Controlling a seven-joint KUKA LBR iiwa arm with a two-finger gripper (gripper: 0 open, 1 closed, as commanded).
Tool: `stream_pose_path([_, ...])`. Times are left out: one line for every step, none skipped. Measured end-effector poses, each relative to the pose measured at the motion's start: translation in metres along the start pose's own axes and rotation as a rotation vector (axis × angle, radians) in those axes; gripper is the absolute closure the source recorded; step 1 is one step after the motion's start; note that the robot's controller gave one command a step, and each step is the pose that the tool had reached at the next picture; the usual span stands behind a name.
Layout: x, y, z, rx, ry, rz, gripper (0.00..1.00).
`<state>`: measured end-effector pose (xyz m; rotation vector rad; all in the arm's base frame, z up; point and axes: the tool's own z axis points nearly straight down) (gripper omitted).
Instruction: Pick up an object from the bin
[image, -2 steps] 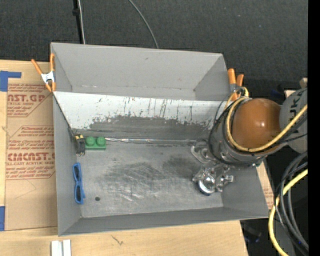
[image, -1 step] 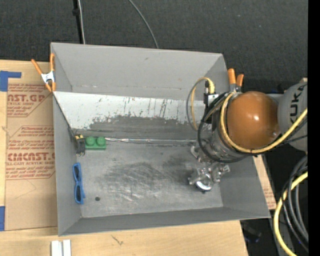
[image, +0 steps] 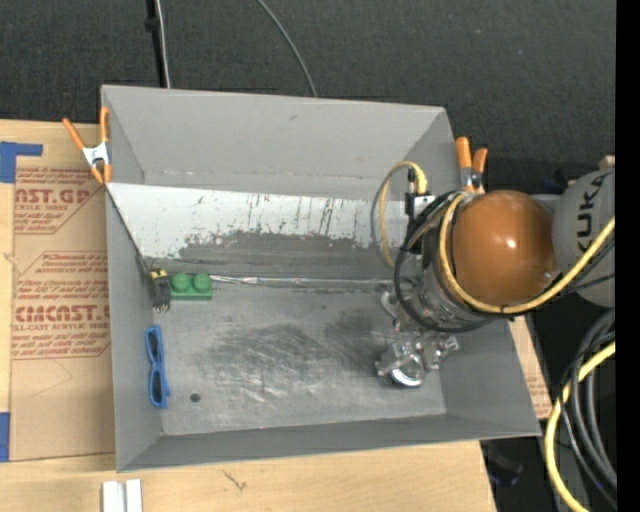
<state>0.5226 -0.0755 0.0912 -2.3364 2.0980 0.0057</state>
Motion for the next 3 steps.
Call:
stream_pose_path([-0.003,0.009,-0.041,0.003,0.002,-0.009,1.00])
stream_pose_path([-0.012,0.017,0.008,-0.005,-0.001,-0.014,1.00])
stream_pose_path([-0.015,0.018,-0.058,0.006,0.003,-0.065,1.00])
